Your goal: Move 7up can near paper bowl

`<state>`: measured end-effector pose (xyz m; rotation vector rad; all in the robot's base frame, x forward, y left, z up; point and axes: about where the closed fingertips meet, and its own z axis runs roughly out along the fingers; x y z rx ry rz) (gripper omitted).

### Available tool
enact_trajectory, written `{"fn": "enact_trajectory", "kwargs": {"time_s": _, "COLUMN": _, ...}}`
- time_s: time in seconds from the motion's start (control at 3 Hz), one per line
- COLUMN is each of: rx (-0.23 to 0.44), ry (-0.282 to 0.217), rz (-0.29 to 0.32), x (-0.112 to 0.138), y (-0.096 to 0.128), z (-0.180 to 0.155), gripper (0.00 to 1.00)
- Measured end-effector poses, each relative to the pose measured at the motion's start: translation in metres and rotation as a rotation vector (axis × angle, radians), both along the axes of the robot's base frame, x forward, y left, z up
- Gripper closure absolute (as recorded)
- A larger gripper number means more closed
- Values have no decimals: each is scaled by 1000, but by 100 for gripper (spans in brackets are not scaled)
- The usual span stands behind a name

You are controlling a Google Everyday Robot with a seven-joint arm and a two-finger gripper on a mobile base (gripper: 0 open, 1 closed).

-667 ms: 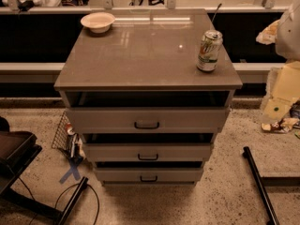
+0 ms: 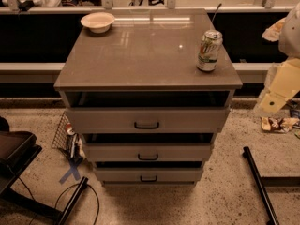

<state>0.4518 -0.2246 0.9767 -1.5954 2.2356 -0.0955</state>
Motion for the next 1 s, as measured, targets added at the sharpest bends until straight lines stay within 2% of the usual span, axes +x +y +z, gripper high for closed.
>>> {"fn": "enact_trajectory", "kwargs": {"time_s": 0.33, "rx": 155, "ry": -58, "rz": -131, "x": 19, "y": -26, "z": -18, "gripper": 0}}
{"fn": "enact_trajectory", "kwargs": {"time_s": 0.67, "rx": 329, "ry": -138, "rz": -225, "x": 34, "y": -44, "z": -35, "gripper": 0}}
{"fn": "enact_trajectory", "kwargs": {"time_s": 1.0, "rx": 541, "ry": -312, "rz": -277, "x": 65, "y": -64, "z": -45, "gripper": 0}}
